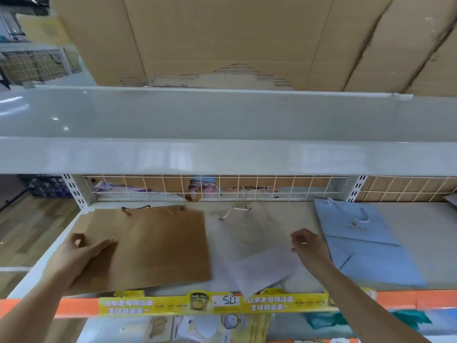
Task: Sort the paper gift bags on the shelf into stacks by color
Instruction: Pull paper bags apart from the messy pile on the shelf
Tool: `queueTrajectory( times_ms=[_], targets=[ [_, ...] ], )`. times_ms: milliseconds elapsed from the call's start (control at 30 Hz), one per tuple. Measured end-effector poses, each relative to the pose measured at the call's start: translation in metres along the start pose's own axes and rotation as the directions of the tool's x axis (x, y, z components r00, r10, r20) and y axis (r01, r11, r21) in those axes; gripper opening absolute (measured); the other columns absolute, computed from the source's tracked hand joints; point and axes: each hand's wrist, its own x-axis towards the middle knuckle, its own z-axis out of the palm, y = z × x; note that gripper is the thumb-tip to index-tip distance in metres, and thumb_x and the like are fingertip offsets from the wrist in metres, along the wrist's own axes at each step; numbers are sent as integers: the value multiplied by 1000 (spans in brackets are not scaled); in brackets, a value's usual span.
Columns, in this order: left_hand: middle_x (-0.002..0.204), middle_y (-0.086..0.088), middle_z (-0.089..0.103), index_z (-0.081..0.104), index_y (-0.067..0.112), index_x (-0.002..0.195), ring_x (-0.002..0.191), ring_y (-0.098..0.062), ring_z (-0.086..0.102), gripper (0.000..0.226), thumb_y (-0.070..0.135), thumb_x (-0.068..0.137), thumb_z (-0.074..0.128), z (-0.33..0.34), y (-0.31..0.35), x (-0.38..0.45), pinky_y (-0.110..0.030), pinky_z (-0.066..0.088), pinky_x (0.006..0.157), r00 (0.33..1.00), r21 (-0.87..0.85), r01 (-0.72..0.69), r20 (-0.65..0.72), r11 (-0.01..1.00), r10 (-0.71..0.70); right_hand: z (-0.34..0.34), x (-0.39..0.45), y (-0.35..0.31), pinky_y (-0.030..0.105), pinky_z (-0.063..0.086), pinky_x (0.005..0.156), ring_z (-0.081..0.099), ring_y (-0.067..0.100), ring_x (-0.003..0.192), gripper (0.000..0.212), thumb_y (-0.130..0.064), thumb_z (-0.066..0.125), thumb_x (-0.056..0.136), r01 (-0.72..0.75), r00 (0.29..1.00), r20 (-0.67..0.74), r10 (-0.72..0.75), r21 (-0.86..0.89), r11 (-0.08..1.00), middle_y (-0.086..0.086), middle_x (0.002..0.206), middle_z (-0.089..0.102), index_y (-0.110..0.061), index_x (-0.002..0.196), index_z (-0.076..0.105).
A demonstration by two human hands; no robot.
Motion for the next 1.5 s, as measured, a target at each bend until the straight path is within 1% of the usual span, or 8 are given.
queueTrajectory(
  times_ms=[200,400,733,867,1033,1200,1333,1500],
  targets=[
    [142,-12,42,39,28,141,130,-34,39,108,87,53,62,16,-14,16,-49,33,104,988,425,-139,4,895,151,67,-39,-46,29,51,75,68,20,81,15,-17,57,90,101,981,166,-106,36,994,-6,81,65,-27,80,62],
    [146,5,40,46,42,130,132,-25,35,77,87,67,46,44,-14,10,-45,30,105,934,533,-356,212,767,286,101,-62,-63,30,50,79,67,21,85,13,-13,57,90,166,951,255,-172,46,985,-13,79,59,-25,86,60],
    [139,-2,48,54,31,126,128,-26,42,39,48,90,51,57,30,-8,-40,33,103,948,474,-320,162,821,276,81,-71,-49,39,55,83,64,20,79,23,-8,57,86,100,976,186,-115,87,991,-10,76,59,-29,76,60],
    [119,-6,63,64,22,108,109,-30,58,21,32,92,57,73,84,-43,-35,43,91,874,266,-478,242,837,423,51,-69,-39,32,54,77,67,21,81,27,-12,56,88,85,986,139,-92,59,995,-9,76,61,-35,73,57],
    [104,3,70,68,26,99,102,-18,63,16,34,94,54,97,147,-100,-30,46,87,709,184,-693,347,697,614,-5,-59,-19,35,55,81,66,22,86,16,-14,57,89,76,990,121,-78,22,997,-2,85,64,-27,80,60],
    [85,12,68,60,35,79,73,-9,63,12,34,90,58,133,202,-164,-22,45,60,640,28,-713,436,701,633,-80,-43,8,25,46,72,63,20,92,3,-26,59,88,24,985,170,-14,-53,998,-1,94,65,-25,91,60],
    [90,5,69,68,19,90,87,-16,63,14,30,91,60,173,238,-212,-29,49,80,580,11,-746,501,666,642,-148,-32,32,25,46,73,62,18,91,19,-32,59,90,16,968,249,15,-119,993,-4,94,61,-21,104,60],
    [89,4,67,66,21,85,86,-16,62,14,34,90,62,222,285,-279,-30,48,81,591,-27,-715,510,699,625,-238,-22,75,18,43,58,59,14,78,20,-30,59,90,24,982,190,-4,-102,994,-7,89,59,-19,106,62]
  ],
)
